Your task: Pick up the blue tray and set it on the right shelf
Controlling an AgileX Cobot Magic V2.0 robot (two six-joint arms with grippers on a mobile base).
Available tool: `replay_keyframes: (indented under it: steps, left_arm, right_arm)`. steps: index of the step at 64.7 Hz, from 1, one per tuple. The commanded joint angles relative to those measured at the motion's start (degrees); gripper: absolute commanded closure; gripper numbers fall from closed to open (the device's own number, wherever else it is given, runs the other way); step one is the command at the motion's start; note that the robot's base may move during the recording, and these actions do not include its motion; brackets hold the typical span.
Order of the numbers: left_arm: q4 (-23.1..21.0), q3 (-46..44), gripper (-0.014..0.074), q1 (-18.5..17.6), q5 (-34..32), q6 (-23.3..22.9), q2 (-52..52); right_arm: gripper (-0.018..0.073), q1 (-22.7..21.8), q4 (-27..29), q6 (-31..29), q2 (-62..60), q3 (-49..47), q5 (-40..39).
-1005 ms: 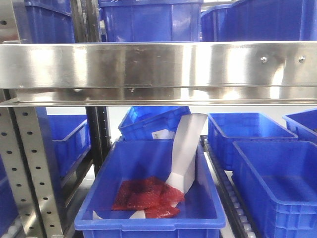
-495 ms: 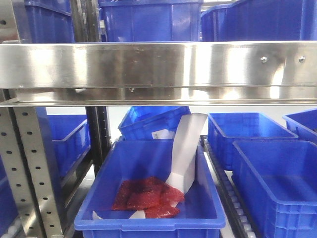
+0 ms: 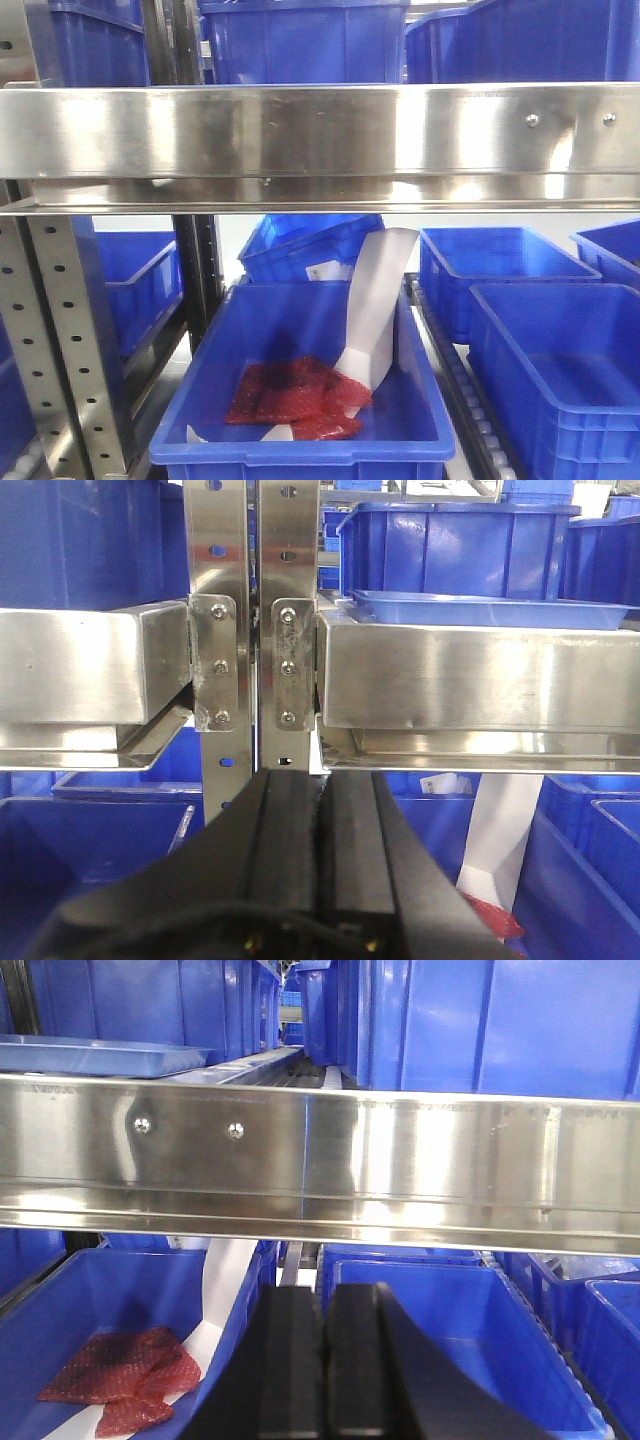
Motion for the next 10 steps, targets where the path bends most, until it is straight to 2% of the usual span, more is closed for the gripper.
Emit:
replay_keyframes:
  steps: [1,10]
  left_arm:
    - [-0.27,1.64,0.0645,0.13,-5.03,0.0,-0.93]
    - [-0.27,1.64,0.0645,0.13,-5.03,0.0,-0.93]
  right_arm:
    - [0.0505,-0.38,0.03,-0.61,-1.14,-1.34,-5.05]
    - [0.0505,-0.38,0.03,-0.61,-1.14,-1.34,-5.05]
